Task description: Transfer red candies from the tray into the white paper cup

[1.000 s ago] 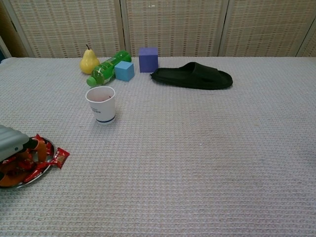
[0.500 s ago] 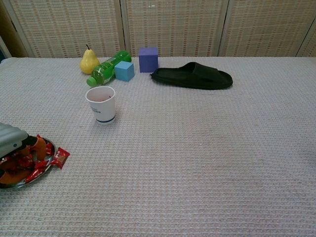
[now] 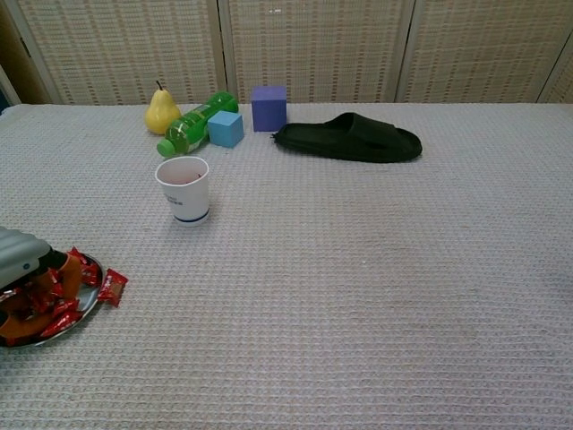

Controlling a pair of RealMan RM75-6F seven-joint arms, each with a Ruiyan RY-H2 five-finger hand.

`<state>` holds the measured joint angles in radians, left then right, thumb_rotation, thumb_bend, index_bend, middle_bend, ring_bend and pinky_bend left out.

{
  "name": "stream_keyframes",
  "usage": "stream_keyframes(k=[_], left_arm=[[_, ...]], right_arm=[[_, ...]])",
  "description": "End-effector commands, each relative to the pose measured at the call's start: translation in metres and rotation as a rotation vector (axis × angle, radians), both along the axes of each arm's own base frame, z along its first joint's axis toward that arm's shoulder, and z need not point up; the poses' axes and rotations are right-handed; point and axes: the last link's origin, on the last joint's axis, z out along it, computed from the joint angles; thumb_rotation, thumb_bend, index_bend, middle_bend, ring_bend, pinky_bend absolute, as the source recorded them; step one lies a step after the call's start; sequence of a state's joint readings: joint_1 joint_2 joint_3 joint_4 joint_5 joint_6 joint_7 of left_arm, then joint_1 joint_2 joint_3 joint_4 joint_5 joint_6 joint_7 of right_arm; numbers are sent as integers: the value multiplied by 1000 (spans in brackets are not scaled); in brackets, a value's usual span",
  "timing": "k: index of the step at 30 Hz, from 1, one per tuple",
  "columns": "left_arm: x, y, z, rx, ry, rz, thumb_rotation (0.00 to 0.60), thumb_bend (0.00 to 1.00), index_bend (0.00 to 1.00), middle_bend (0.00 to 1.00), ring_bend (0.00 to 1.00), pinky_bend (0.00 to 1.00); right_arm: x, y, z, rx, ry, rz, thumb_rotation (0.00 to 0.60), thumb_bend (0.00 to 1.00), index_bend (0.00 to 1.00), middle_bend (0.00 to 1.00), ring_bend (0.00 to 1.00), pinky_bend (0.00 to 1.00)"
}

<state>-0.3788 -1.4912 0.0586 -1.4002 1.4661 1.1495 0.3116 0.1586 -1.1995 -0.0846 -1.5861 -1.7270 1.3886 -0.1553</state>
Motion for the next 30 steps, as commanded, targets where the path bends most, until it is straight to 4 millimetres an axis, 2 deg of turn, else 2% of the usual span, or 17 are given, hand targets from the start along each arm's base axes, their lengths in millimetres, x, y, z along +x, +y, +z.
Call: stream_keyframes(k=[1, 8, 23, 26, 30], left_arm=[[-1, 1, 0, 1, 1, 3, 600, 387, 696, 880, 996, 1000], [-3, 2, -2, -10, -2, 15, 600, 399, 697, 882, 998, 1000], [14, 12, 28, 41, -103, 12, 600, 401, 697, 882, 997, 1000], [24, 23, 39, 63, -124, -3, 600, 401, 697, 882, 998, 1000], [49, 44, 53, 74, -152, -38, 600, 401, 697, 882, 998, 1000]], right_arm=[[0, 0, 0, 0, 0, 0, 600, 0, 0, 0, 0, 0], [0, -1, -1, 2, 2, -2, 600, 0, 0, 0, 0, 0], [-1, -2, 0, -3, 2, -6, 600, 0, 0, 0, 0, 0], [-2, -4, -1, -4, 4, -15, 600, 0, 0, 0, 0, 0], [-4, -9, -2, -8, 8, -32, 600, 0, 0, 0, 0, 0]])
